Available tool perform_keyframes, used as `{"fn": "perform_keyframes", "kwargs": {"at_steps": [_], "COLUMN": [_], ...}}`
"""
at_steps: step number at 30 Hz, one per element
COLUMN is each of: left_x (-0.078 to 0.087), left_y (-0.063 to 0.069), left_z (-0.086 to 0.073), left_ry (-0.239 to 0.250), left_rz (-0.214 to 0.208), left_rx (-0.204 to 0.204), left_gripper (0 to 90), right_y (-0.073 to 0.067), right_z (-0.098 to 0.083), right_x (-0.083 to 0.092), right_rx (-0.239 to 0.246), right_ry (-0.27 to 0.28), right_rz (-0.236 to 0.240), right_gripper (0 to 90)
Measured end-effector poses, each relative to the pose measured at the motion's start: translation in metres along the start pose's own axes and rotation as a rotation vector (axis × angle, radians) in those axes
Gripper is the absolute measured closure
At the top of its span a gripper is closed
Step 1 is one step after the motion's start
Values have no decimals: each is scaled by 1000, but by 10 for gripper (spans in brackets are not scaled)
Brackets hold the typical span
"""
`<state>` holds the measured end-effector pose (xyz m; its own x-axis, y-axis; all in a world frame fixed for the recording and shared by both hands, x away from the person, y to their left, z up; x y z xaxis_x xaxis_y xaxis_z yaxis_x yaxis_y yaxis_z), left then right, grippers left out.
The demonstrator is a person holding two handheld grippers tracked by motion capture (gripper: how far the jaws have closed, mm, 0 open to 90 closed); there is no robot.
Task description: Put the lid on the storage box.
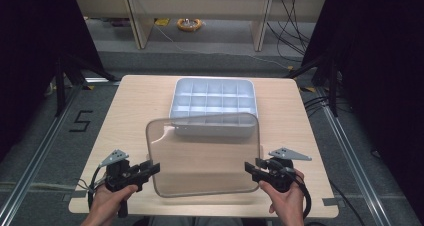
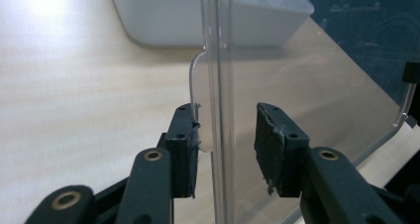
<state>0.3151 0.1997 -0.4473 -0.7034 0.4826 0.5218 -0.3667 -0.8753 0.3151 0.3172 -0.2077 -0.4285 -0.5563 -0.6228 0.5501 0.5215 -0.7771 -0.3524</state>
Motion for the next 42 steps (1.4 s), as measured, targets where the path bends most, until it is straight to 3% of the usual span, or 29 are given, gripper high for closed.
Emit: {"fn": "perform_keyframes", "kwargs": {"at_steps": [3,6,8,18,21,22,23,25,27,28,30,33,36,37,38,40,41,42], "left_x": [-7,-13,-22,-46,-56,-63,-64,-72,-77,-80,-83,-92,-103,-103,-109,-112,-118,-120], "left_y": [3,4,3,3,0,-1,-1,-3,-4,-5,-6,-9,-13,-13,-16,-18,-20,-21], "left_z": [25,35,51,90,102,111,114,124,132,136,141,153,166,166,172,174,177,178], "left_ry": [21,22,24,22,23,18,14,14,16,19,16,23,18,18,12,10,3,2], "left_rz": [13,15,23,51,63,66,70,74,78,80,82,86,90,90,91,92,98,99], "left_rx": [-13,-11,-7,-3,13,16,17,31,40,44,46,68,91,91,106,117,130,141], "left_gripper": [602,602,598,576,568,566,566,565,562,561,559,556,553,552,552,552,551,549], "right_y": [8,12,17,26,31,32,37,39,47,47,51,58,61,61,71,73,76,80], "right_z": [14,22,34,73,82,90,94,102,110,113,117,129,142,142,148,151,155,157], "right_x": [-2,-3,-5,-14,-19,-24,-25,-29,-33,-35,-37,-42,-49,-49,-54,-56,-60,-64], "right_rx": [-17,-29,-27,-45,-45,-95,-57,-94,-79,-100,-78,-95,-170,-170,-134,-151,-191,-165], "right_ry": [26,37,50,54,50,36,31,27,25,26,26,21,16,16,11,11,-8,4], "right_rz": [-5,-1,-23,-75,-87,-97,-101,-100,-104,-100,-104,-101,-102,-102,-91,-93,-95,-91], "right_gripper": [534,531,529,503,499,488,484,482,482,482,482,481,478,478,477,477,477,477]}}
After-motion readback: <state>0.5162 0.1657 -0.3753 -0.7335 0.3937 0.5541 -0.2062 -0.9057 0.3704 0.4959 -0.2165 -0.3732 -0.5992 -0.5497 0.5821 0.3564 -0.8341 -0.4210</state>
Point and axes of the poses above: each handheld gripper's, and its own axes: x roughly backward along the jaws, z roughly out of its top, y roughly to its right, the point moved 1 cm from there along -x, roughly forward along the jaws, and after that the axes turned 8 degrees about z, right-handed, at the moved point
